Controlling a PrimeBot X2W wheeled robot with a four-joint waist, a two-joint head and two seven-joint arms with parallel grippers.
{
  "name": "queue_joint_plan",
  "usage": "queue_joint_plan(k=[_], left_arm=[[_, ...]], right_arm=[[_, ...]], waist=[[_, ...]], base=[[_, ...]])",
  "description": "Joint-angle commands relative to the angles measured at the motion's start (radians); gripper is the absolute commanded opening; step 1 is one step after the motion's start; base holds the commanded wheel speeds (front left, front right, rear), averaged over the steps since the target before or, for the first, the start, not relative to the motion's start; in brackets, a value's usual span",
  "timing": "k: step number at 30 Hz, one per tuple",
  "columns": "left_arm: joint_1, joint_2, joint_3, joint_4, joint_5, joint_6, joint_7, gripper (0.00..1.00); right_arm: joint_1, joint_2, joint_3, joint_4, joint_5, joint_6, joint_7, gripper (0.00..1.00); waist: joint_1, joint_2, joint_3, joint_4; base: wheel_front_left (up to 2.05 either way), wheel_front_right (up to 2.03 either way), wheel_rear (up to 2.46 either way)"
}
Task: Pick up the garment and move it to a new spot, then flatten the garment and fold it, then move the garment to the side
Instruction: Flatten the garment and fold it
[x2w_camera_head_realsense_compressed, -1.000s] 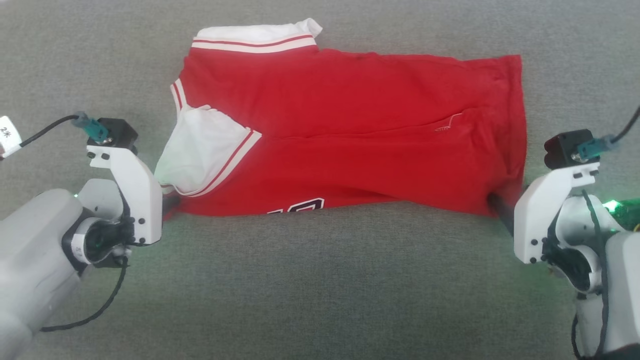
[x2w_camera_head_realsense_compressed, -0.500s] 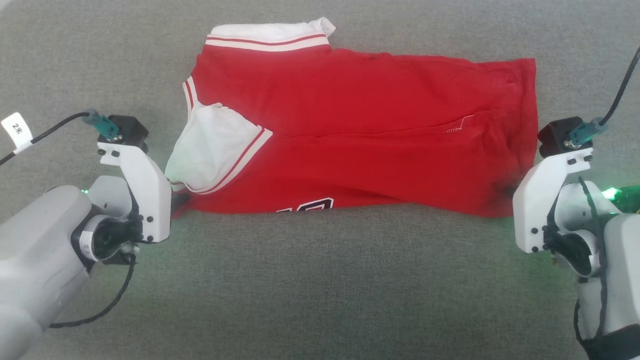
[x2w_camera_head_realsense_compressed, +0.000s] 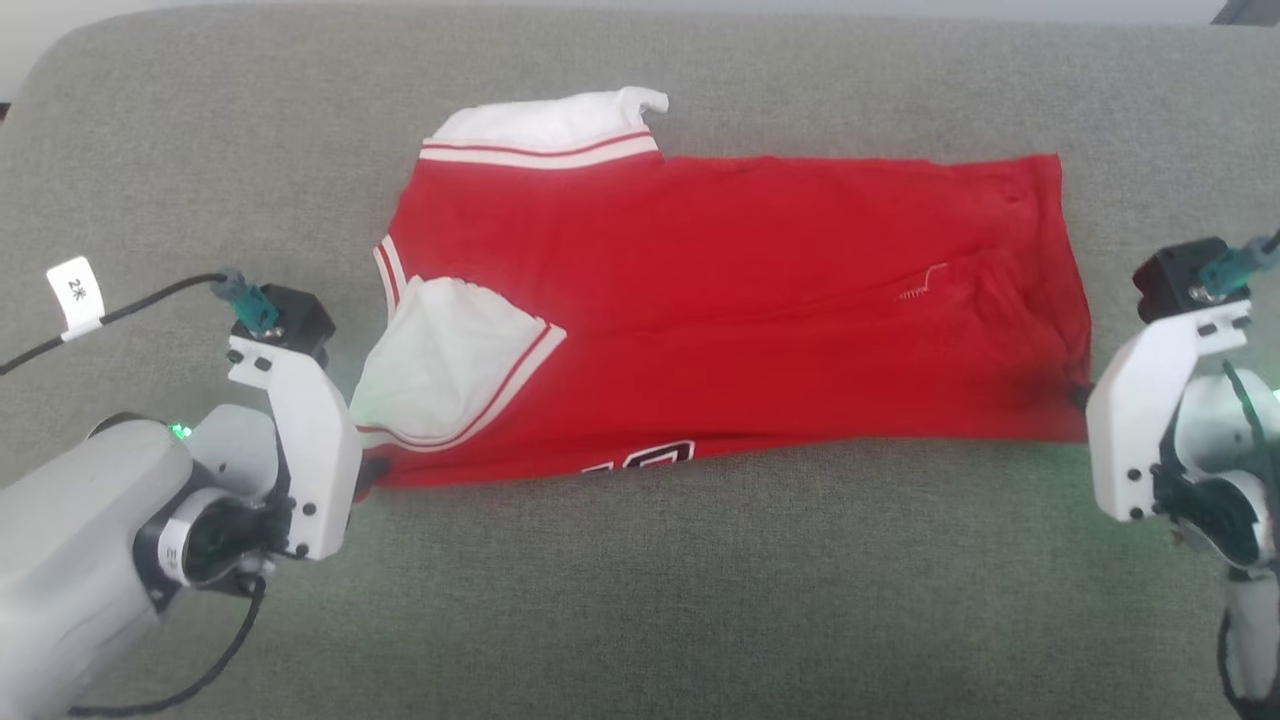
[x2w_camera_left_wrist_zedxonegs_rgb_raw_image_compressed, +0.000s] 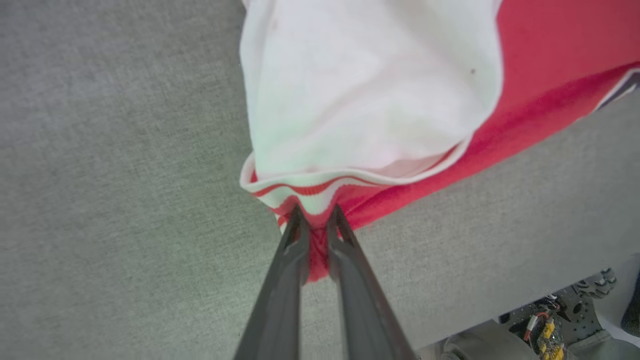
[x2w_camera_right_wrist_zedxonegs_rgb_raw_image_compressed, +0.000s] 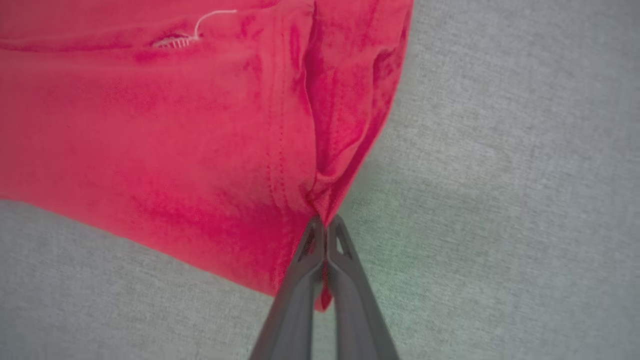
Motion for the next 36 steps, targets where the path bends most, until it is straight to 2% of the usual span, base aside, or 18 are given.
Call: queue_joint_plan(k=[1,11,15,19,20,22,23,24,25,26,27,29,30,36], left_arm=[[0.017,0.021,-0.003,-0.026,0.007,0.018,0.01,0.0],[0.097,0.127,-0.018,-0.201,-0.003,0.12,0.013,0.0],[0.131,0.142,-0.024,-0.206,-0.015,0.131,-0.002,0.0],[0.161,0.129,-0.034,-0.171,-0.023,0.12,-0.012,0.01],[0.164,0.123,-0.036,-0.158,-0.018,0.115,-0.02,0.08],[0.171,0.103,-0.041,-0.125,-0.023,0.105,-0.019,0.09],[0.173,0.095,-0.046,-0.106,-0.02,0.099,-0.018,0.21],[0.174,0.085,-0.05,-0.088,-0.019,0.097,-0.02,0.52],[0.181,0.066,-0.044,-0.057,-0.038,0.09,-0.019,1.0],[0.179,0.062,-0.044,-0.044,-0.04,0.091,-0.016,1.0],[0.174,0.062,-0.042,-0.033,-0.043,0.092,-0.013,1.0],[0.161,0.07,-0.032,-0.029,-0.05,0.095,-0.01,1.0],[0.149,0.08,-0.025,-0.035,-0.047,0.095,-0.009,1.0],[0.095,0.133,-0.001,-0.121,-0.029,0.114,0.012,1.0]], right_arm=[[0.019,-0.016,-0.004,-0.015,0.007,-0.001,0.014,0.0],[0.169,-0.039,-0.046,-0.167,0.05,-0.001,0.118,0.0],[0.241,-0.023,-0.05,-0.217,0.067,-0.001,0.14,0.0],[0.284,0.001,-0.041,-0.224,0.064,-0.001,0.126,0.0],[0.289,0.009,-0.039,-0.217,0.063,-0.001,0.121,0.0],[0.295,0.025,-0.035,-0.201,0.059,-0.001,0.115,0.0],[0.294,0.035,-0.032,-0.191,0.058,-0.001,0.107,0.0],[0.292,0.041,-0.027,-0.178,0.055,-0.001,0.101,0.0],[0.284,0.046,-0.014,-0.158,0.05,-0.001,0.084,0.16],[0.28,0.048,-0.009,-0.148,0.046,-0.001,0.076,0.2],[0.277,0.05,-0.003,-0.139,0.046,-0.001,0.068,0.3],[0.268,0.043,0.005,-0.134,0.045,-0.001,0.051,0.84],[0.265,0.038,0.008,-0.132,0.046,-0.001,0.044,1.0],[0.244,0.019,0.004,-0.154,0.053,-0.001,-0.003,1.0]], waist=[[0.0,0.0,-0.004,0.002],[0.0,0.0,-0.017,0.003],[0.0,0.0,-0.016,-0.003],[0.0,0.0,-0.01,-0.014],[0.0,0.0,-0.008,-0.017],[0.0,0.0,-0.006,-0.021],[0.0,0.0,-0.004,-0.023],[0.0,0.0,-0.003,-0.025],[0.0,0.0,-0.002,-0.028],[0.0,0.0,-0.002,-0.029],[0.0,0.0,-0.003,-0.031],[0.0,0.0,-0.007,-0.032],[0.0,0.0,-0.009,-0.033],[0.0,0.0,-0.018,-0.038]], base=[[0.0,0.0,0.0],[0.0,0.0,0.0],[0.0,0.0,0.0],[0.0,0.0,0.0],[0.0,0.0,0.0],[0.0,0.0,0.0],[0.0,0.0,0.0],[0.0,0.0,0.0],[0.0,0.0,0.0],[0.0,0.0,0.0],[0.0,0.0,0.0],[0.0,0.0,0.0],[0.0,0.0,0.0],[0.0,0.0,0.0]])
